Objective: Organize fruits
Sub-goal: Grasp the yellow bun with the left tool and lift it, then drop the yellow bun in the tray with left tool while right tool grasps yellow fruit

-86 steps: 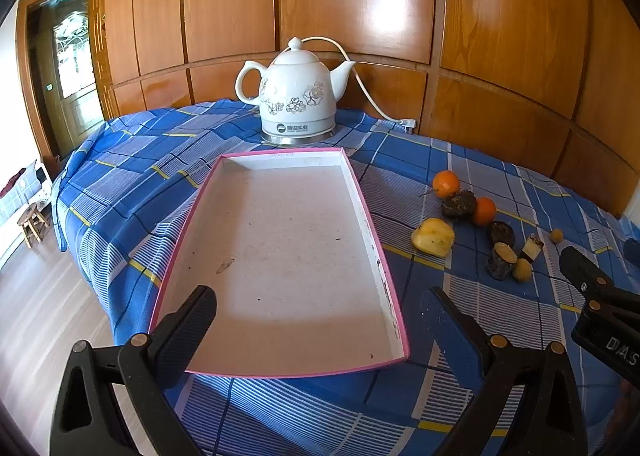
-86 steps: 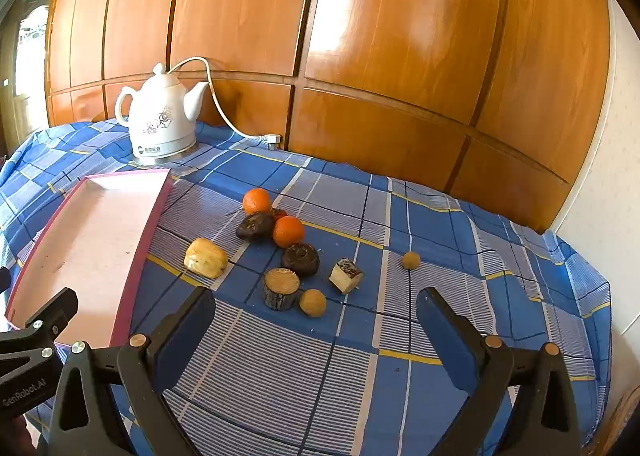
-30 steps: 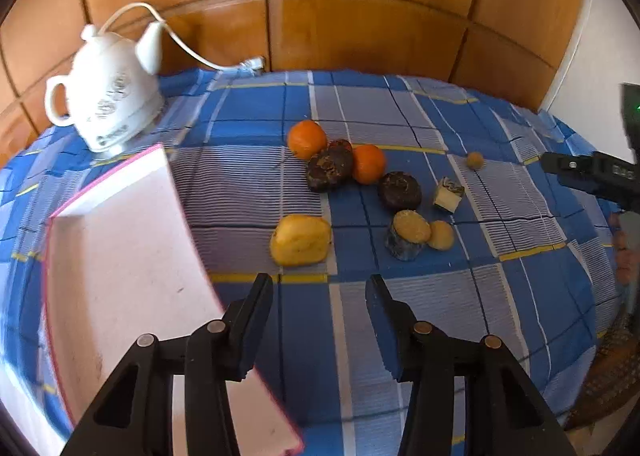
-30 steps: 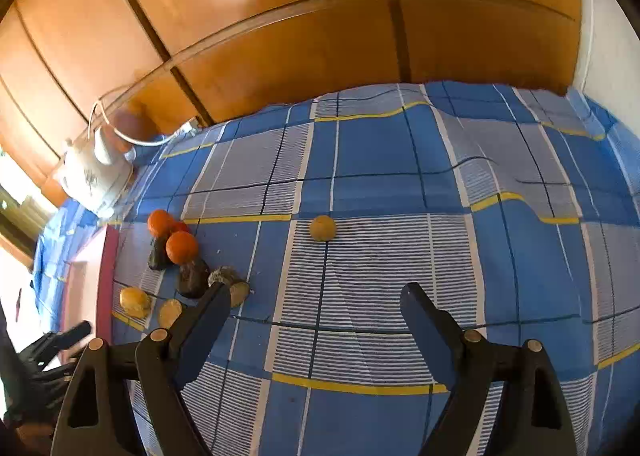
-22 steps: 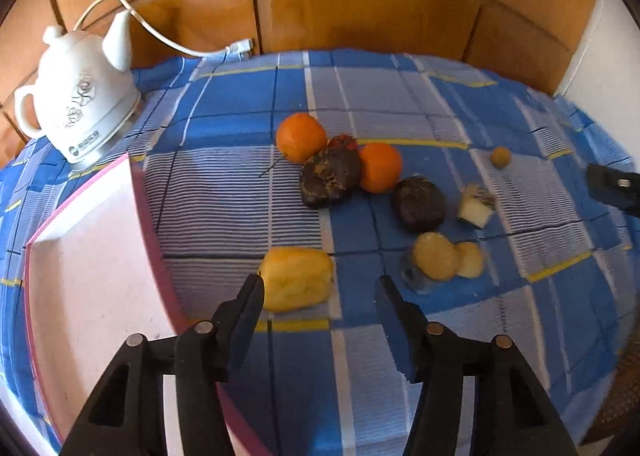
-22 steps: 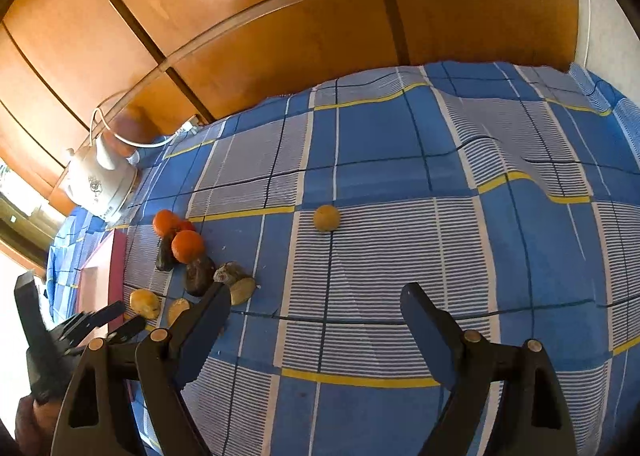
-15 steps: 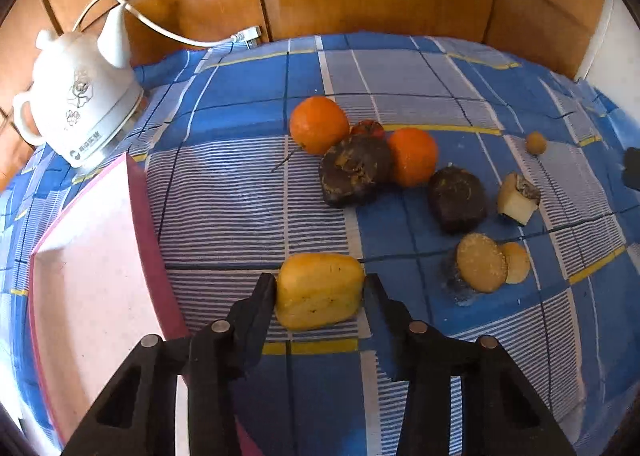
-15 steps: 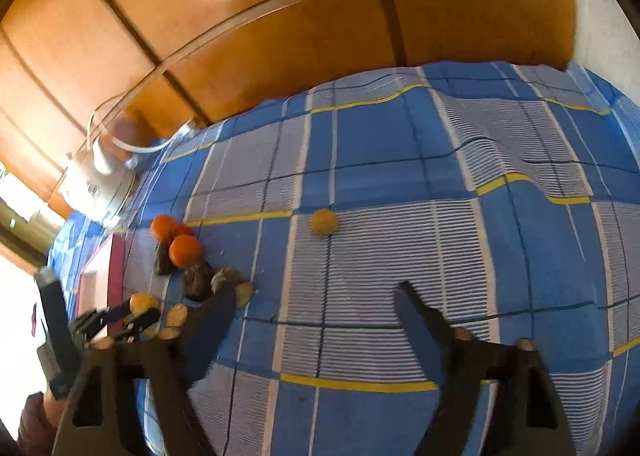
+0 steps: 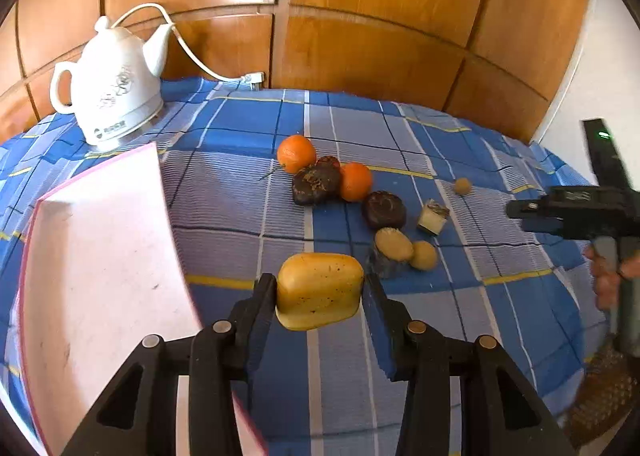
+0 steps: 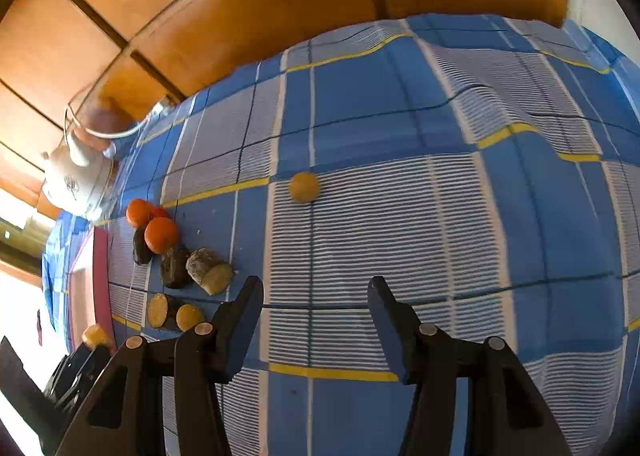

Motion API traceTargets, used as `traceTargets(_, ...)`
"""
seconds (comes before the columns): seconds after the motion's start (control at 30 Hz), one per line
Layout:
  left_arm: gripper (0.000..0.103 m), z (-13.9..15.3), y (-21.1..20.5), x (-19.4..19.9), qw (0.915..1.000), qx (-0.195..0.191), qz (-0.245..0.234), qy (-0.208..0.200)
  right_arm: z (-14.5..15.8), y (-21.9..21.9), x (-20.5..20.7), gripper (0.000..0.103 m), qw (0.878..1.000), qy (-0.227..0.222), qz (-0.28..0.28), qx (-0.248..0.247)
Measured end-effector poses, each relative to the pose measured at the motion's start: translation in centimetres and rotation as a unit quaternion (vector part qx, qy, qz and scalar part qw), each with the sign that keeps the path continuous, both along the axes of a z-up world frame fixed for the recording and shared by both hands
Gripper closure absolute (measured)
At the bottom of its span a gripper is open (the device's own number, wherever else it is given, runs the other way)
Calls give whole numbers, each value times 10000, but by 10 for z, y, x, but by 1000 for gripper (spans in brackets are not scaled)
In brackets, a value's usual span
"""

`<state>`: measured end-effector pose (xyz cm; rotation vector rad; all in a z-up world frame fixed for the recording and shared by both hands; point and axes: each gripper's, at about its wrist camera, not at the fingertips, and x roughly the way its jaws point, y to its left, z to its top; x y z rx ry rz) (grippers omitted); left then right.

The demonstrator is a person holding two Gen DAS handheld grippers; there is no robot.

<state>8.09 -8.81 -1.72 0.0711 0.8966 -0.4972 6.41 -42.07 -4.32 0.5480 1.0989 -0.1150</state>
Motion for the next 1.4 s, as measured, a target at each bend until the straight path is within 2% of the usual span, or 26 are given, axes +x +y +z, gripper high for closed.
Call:
traceTargets(0.1, 59, 7, 18, -5, 9999, -96, 134, -43, -1, 7, 21, 48, 9996, 29, 49, -267)
traceTargets(0.23, 58, 16, 54, 0, 9981, -168, 569, -140, -10, 4, 50, 50, 9979, 24, -22, -647)
traceTargets(0.4, 58, 14, 105, 21, 9906, 109, 1350, -200, -23, -3, 69, 60, 9966, -118, 58, -813)
traceTargets(0.43, 58, 12, 114, 26, 9880, 225, 1509, -239, -25, -3, 71, 64, 9966, -109, 103, -808)
traceTargets(0.5, 58, 5, 129, 36, 9834, 427, 1744, -255, -28, -1, 74, 66, 9964, -118, 224, -809)
traceTargets(0.6, 57, -10, 152, 52, 9740, 657, 2164, -116, -29, 10, 80, 77, 9940, -119, 489, -971)
traceTargets(0.67, 54, -16, 164, 54, 9672, 660, 2453, -8, -32, 17, 82, 79, 9910, -63, 600, -1193)
traceTargets(0.73, 39, -16, 169, 47, 9633, 581, 2619, -51, -32, 20, 82, 79, 9894, -70, 664, -1293)
traceTargets(1.07, 37, -7, 160, -2, 9563, 231, 2914, -63, -28, 18, 82, 79, 9901, -105, 627, -1251)
traceTargets(1.23, 29, -3, 149, -22, 9575, 228, 2871, -153, -14, 20, 76, 79, 9896, -302, 662, -1244)
traceTargets(1.4, 27, -1, 144, -37, 9574, 322, 2859, -254, 5, 40, 70, 79, 9857, -678, 1070, -1115)
